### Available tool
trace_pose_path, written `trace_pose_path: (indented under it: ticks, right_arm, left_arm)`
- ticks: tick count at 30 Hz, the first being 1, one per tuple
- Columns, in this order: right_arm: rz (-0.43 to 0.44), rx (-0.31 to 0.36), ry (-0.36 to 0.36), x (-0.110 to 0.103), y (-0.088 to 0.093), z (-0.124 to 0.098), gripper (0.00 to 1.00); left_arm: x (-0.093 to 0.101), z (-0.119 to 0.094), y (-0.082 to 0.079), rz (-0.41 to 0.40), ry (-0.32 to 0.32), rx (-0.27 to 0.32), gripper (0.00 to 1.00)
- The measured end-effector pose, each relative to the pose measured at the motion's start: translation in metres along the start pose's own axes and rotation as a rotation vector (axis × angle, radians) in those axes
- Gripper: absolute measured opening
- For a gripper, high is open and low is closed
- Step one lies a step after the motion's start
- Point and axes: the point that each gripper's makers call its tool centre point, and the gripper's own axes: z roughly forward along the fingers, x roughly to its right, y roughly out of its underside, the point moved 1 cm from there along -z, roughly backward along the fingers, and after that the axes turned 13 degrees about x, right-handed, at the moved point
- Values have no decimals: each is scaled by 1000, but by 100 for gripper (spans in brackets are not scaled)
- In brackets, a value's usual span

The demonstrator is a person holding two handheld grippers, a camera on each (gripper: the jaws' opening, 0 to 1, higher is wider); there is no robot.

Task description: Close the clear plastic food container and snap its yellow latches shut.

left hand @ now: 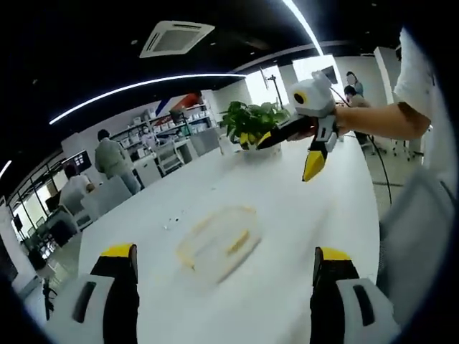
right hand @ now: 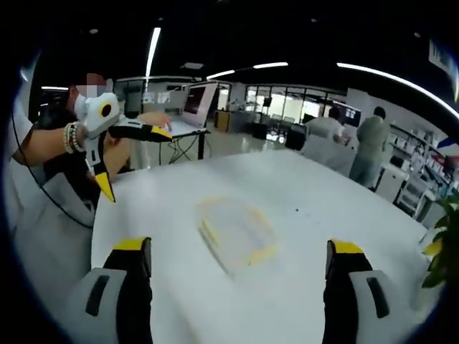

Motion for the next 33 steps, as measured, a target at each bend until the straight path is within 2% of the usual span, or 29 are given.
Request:
trace_pose_path:
  ticks: [10,14,16,18,22,25,30,33]
  right_arm:
    - [2,49,64,-30,2,-40,98]
    - [10,101,118,-39,-2,-51,97]
    - [11,120,142,-42,-2,-56,98]
    - [2,125,173,-46,2,-63,98]
    - [6,131,225,-50,10,-72,98]
    - [29,147,253,-55,16,-79,97]
    - [40,119,272,-68,31,-91,96]
    - [69,108,279,-77,41,-95,95]
  left_arm:
    - [15,-57,12,-56,-104,-4,99]
    - [22,-74,13,-76,-129,11,99]
    - [23,-83,17,-68,-152,-13,99]
    - [24,-91,18,-48,-171,-9,99]
    - [29,-105,22,-72,-200,-1,99]
    - [28,-115,30,-91,-259,3,99]
    - [37,-123,42,-168,-308,23,98]
    - [45,-122,47,-224,-314,40,98]
